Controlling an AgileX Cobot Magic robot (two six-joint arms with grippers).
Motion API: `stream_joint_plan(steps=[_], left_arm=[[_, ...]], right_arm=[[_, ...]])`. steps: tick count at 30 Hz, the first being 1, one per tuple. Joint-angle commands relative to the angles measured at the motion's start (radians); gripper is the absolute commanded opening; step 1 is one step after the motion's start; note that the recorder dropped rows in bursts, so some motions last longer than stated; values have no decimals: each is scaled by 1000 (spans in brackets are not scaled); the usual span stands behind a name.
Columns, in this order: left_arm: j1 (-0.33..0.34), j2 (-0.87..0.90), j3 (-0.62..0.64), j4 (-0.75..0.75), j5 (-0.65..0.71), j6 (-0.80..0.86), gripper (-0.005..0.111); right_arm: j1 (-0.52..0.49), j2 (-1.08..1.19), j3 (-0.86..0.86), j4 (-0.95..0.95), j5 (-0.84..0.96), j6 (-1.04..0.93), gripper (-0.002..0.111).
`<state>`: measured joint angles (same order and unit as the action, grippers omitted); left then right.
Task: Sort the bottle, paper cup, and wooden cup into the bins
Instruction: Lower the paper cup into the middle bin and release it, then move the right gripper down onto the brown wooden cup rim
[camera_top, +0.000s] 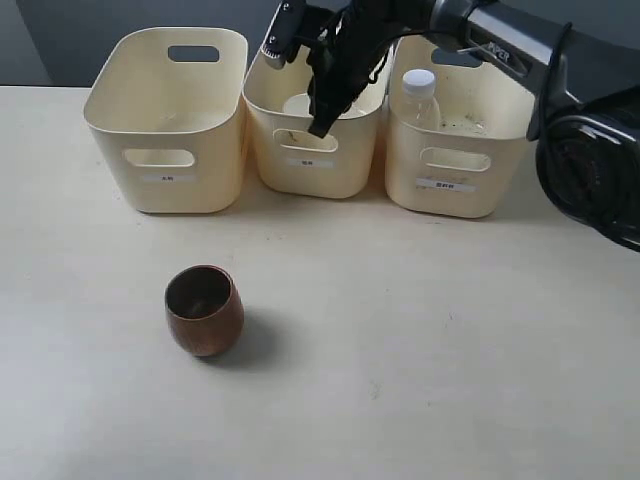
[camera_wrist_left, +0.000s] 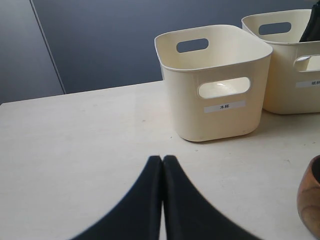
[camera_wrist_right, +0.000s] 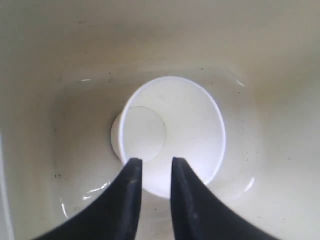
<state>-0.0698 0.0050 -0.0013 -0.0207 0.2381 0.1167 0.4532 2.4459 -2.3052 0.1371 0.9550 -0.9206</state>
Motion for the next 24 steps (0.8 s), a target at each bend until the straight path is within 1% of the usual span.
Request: stream_joint_plan(steps=[1,8,12,14,20,22,23,24], left_arm=[[-4,-5,1,2,0,-2,0],[-4,-5,1,2,0,-2,0],[-4,-5,1,2,0,-2,0],[-4,-5,1,2,0,-2,0],[-4,-5,1,2,0,-2,0],[-4,-5,1,2,0,-2,0],[-4,-5,1,2,0,-2,0],[-4,-5,1,2,0,-2,0]], right_arm=[[-5,-77,-5,31,20,3,22],[-3,-189,-5,66,157,17,22],[18,-256,-5,65,265,39,22],[39,-290,-5,62,266,46,22],[159,-370,2,13,266,88,22],[214,-384,9,13,266,88,22],[268,-396,29,-17,266,88,22],[297,-397,41,-53,266,88,22]])
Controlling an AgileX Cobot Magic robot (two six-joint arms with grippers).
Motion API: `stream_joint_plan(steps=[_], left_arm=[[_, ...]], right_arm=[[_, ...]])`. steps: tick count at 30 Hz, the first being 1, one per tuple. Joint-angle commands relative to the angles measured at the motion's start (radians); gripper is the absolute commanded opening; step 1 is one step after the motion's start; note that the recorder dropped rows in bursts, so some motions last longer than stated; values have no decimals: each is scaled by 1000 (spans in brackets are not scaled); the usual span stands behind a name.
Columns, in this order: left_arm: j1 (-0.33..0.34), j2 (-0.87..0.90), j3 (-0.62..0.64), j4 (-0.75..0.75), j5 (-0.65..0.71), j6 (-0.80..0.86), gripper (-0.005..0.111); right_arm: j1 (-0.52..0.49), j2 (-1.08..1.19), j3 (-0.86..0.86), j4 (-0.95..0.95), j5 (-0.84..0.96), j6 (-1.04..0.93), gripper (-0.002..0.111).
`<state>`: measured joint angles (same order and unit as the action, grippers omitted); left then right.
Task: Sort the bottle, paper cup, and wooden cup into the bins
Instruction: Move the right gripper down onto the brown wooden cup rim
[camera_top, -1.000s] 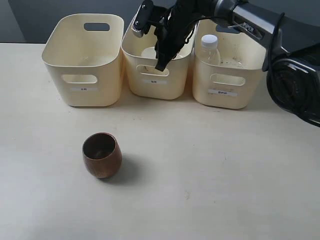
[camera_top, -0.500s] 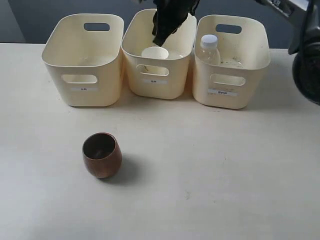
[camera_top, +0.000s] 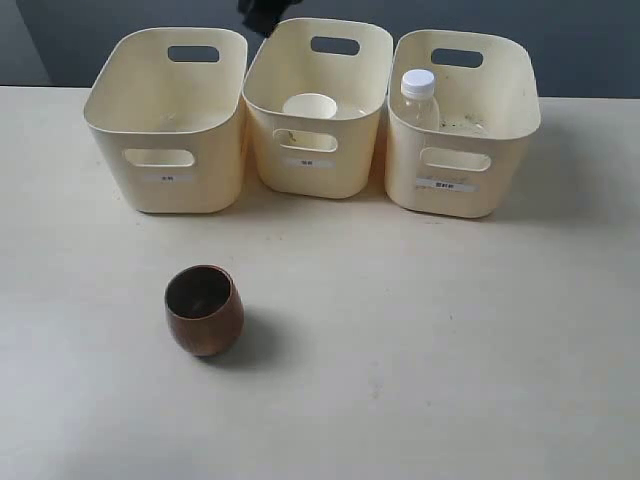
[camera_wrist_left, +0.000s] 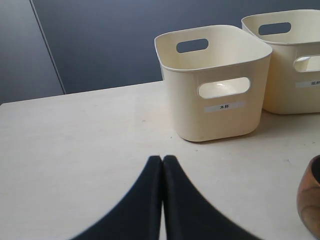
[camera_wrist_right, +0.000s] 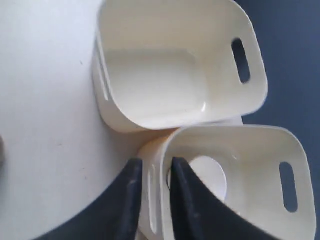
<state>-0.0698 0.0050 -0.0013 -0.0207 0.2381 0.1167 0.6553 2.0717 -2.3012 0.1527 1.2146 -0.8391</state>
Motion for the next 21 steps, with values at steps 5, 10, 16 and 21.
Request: stream_joint_plan(steps=[5,10,16,21], left_arm=[[-4,-5,1,2,0,-2,0],[-4,-5,1,2,0,-2,0],[-4,-5,1,2,0,-2,0],[-4,-5,1,2,0,-2,0]], right_arm=[[219,-21,252,-165,6,47,22],[234,-21,448,-138,6,47,36],[242,44,485,-50,4,47,50],[271,82,485,-59,0,28,50]])
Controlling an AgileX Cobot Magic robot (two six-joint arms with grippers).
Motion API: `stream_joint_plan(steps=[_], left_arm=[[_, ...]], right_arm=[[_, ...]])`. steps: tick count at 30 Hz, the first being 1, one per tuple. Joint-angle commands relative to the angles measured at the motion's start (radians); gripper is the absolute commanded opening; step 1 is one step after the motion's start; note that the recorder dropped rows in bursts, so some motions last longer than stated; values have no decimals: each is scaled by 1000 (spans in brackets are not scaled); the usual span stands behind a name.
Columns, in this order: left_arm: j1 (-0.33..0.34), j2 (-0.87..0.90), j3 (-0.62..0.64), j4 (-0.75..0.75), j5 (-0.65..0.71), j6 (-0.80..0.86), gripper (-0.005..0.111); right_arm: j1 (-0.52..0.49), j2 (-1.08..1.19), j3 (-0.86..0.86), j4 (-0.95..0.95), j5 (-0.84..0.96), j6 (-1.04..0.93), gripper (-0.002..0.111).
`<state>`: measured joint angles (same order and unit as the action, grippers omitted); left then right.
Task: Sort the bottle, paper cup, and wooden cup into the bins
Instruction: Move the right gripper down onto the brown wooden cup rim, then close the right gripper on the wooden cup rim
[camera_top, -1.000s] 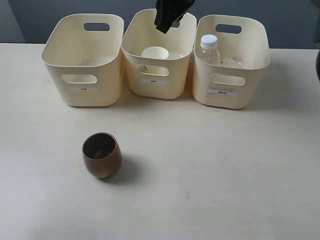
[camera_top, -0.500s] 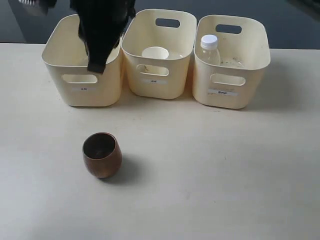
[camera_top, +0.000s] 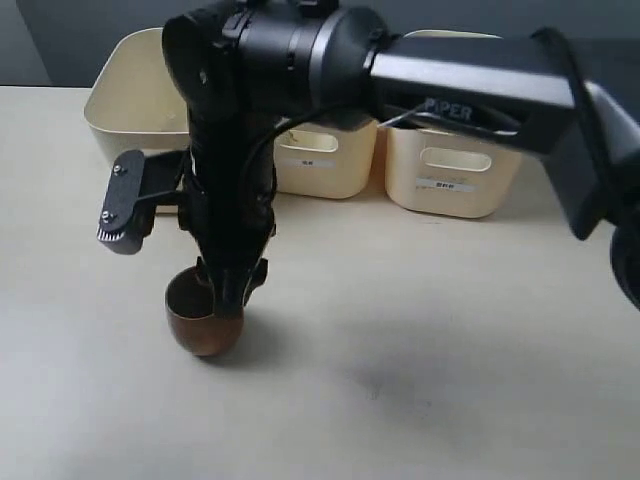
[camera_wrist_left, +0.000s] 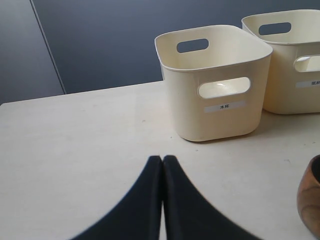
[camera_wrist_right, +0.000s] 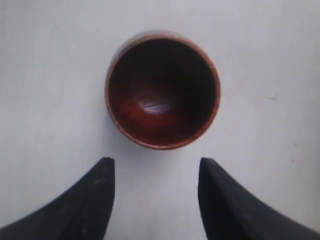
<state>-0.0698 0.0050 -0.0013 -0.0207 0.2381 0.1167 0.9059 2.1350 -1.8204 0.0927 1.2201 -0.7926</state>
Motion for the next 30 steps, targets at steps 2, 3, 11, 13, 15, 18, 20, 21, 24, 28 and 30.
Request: stream_joint_plan(steps=[2,3,11,13,15,18,20,21,24,28,30], left_arm=[[-4,-5,1,2,0,-2,0],[-4,-5,1,2,0,-2,0],[-4,-5,1,2,0,-2,0],[-4,-5,1,2,0,-2,0],[-4,-5,1,2,0,-2,0],[-4,-5,1,2,0,-2,0],[-4,-5,1,2,0,-2,0],[-4,-5,1,2,0,-2,0],[-4,-5,1,2,0,-2,0],[-4,-5,1,2,0,-2,0],[-4,-5,1,2,0,-2,0]], right_arm=[[28,26,4,3,-11,-21,50],[31,26,4,5,-16,-22,50],[48,26,4,21,-29,-44,50],[58,26,4,21,-40,-48,50],[65,28,4,23,-55,-62,50],[72,35,4,25,-83,-69,50],[72,49,4,23,-98,-69,50],[72,57,4,23,-103,-69,50],[72,83,4,23,-103,-69,50],[72,108,4,9,-103,-70,23],[72,108,4,6,-103,-100,1]])
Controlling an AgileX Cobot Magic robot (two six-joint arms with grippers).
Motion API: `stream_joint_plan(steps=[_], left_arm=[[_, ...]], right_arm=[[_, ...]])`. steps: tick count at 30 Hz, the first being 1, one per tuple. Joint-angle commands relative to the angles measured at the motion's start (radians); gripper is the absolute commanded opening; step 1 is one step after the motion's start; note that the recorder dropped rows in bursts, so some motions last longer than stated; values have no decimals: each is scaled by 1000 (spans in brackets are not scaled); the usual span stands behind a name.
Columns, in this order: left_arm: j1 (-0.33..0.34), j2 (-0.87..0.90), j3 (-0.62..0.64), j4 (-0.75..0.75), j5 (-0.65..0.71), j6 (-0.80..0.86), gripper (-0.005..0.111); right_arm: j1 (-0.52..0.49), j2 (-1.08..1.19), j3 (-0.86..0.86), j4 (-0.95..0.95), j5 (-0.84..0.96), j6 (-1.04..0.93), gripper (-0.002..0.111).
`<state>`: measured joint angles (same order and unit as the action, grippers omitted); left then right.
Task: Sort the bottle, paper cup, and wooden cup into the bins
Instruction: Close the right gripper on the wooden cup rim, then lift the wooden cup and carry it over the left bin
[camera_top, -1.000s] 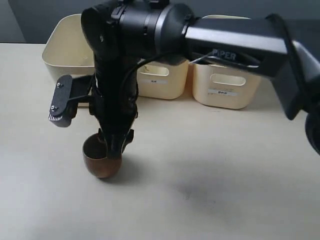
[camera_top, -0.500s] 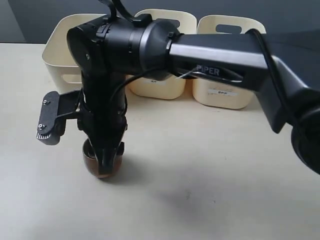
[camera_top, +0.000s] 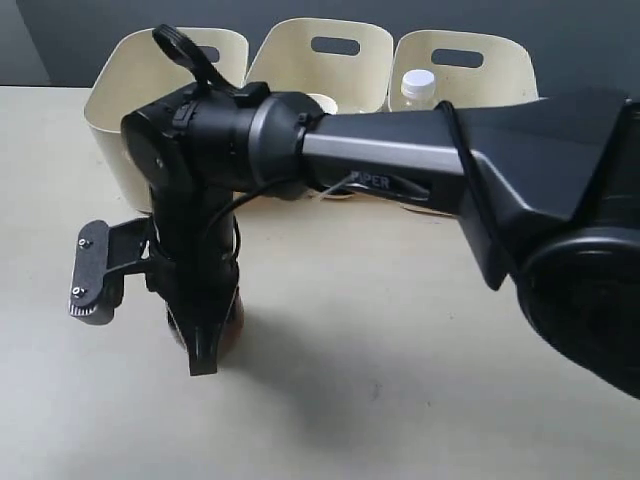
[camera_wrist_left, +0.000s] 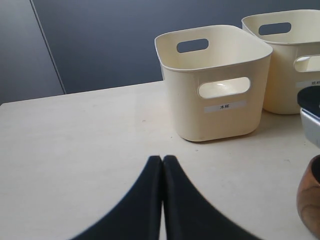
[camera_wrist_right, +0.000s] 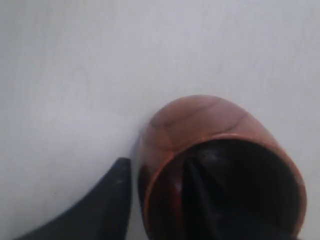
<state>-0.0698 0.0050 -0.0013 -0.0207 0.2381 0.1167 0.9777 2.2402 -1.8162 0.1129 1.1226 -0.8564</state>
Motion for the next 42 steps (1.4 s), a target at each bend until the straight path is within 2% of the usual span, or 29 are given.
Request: stream_joint_plan(steps=[1,10,19,28,42], left_arm=[[-4,-5,1,2,0,-2,0],[-4,-5,1,2,0,-2,0],[-4,-5,1,2,0,-2,0],[-4,-5,1,2,0,-2,0],[-4,-5,1,2,0,-2,0]], right_arm=[[0,-2,0,-14,-17,-43,0],[0,-93,-91,-38,-63,-45,-1],[-11,-115,-367,-34,-97,-19,-1],[-118,-45,-608,-56,-217,207,-1],[-222,156,-625,-21,-397,268,-1]])
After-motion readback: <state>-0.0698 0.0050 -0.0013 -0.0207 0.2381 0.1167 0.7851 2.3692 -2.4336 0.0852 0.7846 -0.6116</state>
